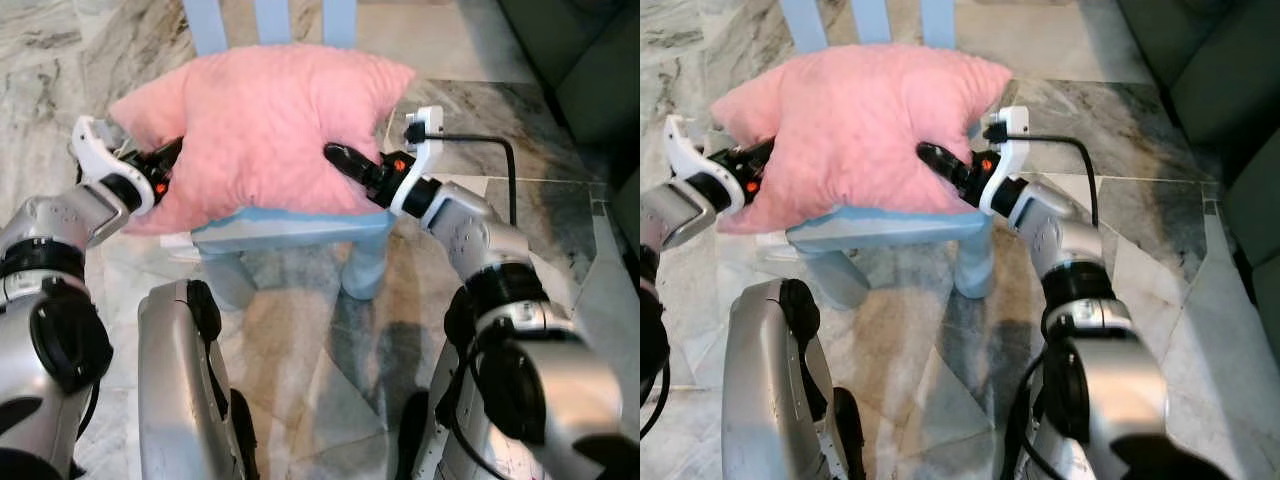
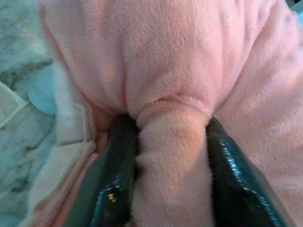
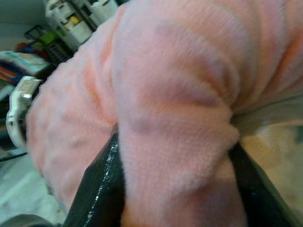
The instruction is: Move the pillow to the sofa
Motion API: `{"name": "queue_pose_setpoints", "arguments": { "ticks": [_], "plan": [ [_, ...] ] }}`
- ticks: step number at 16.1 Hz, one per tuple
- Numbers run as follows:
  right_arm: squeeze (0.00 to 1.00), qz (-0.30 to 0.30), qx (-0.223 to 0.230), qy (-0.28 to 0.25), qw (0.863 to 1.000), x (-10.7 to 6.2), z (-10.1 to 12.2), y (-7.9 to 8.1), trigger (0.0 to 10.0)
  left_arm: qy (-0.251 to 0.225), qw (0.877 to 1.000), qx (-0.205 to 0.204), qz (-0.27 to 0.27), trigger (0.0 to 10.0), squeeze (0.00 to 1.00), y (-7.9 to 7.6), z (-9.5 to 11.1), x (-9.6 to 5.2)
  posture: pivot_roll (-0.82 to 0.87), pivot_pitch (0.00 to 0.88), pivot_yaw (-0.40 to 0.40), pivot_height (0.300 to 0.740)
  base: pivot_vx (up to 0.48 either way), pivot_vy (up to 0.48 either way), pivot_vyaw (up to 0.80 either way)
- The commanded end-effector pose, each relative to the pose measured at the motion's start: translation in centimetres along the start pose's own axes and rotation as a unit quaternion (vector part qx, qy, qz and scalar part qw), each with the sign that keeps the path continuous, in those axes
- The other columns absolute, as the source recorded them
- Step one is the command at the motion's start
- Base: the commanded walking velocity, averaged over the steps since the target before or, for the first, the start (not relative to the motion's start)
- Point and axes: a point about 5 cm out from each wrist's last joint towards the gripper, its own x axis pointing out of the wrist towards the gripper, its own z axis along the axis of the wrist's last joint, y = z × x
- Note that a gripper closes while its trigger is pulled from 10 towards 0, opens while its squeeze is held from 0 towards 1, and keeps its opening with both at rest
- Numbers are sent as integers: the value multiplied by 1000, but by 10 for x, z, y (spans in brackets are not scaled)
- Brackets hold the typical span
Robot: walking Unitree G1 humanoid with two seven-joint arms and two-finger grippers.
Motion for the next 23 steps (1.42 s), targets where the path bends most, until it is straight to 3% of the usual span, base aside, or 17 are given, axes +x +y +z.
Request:
{"name": "queue_pose_setpoints", "arguments": {
  "ticks": [1,4,5,8,10,14,15,16,17,18,19,21,23],
  "plan": [
    [0,-11,1,23,1000,-6,-15,1,0,45,999,-9,23,0,0,17,-24,-4,21,290,30,300,0,0,0],
    [0,-26,-16,9,999,-17,-20,4,0,25,1000,0,20,0,0,22,-38,-7,21,240,28,300,0,0,0],
    [0,-37,-24,2,999,-25,-23,8,0,18,999,43,14,0,0,21,-53,-8,14,172,24,300,0,0,0],
    [0,-68,-37,-16,997,-39,-24,11,0,-11,998,55,17,0,0,17,-76,-8,2,66,27,300,0,0,0],
    [0,-93,-49,-24,994,-48,-26,14,0,-31,995,93,6,0,0,6,-92,-6,-6,0,31,300,0,0,0],
    [0,-132,-102,-10,986,-61,-38,25,0,-75,986,148,-14,0,0,-14,-107,-4,-36,0,48,300,0,0,0],
    [0,-152,-118,1,981,-65,-45,26,8314,-80,985,154,2,0,0,-11,-111,-5,-47,0,56,300,0,0,0],
    [0,-174,-131,14,976,-68,-51,26,10000,-84,983,160,23,980,0,-8,-116,-6,-56,0,61,300,0,0,0],
    [0,-199,-130,20,971,-73,-57,27,10000,-76,979,183,42,9020,0,-4,-124,-9,-64,0,69,300,0,0,0],
    [0,-226,-133,23,965,-75,-61,27,10000,-50,966,242,73,10000,0,3,-132,-9,-72,0,78,300,0,0,0],
    [0,-240,-133,24,961,-76,-62,28,10000,-50,962,258,79,10000,0,4,-134,-11,-77,0,85,300,0,0,0],
    [0,-281,-162,14,946,-76,-58,26,10000,-52,957,267,104,10000,0,11,-139,-13,-83,0,96,300,0,0,0],
    [0,-297,-167,2,940,-74,-54,24,10000,-50,956,269,101,10000,0,9,-147,-10,-88,0,98,300,0,0,0]
  ]
}}
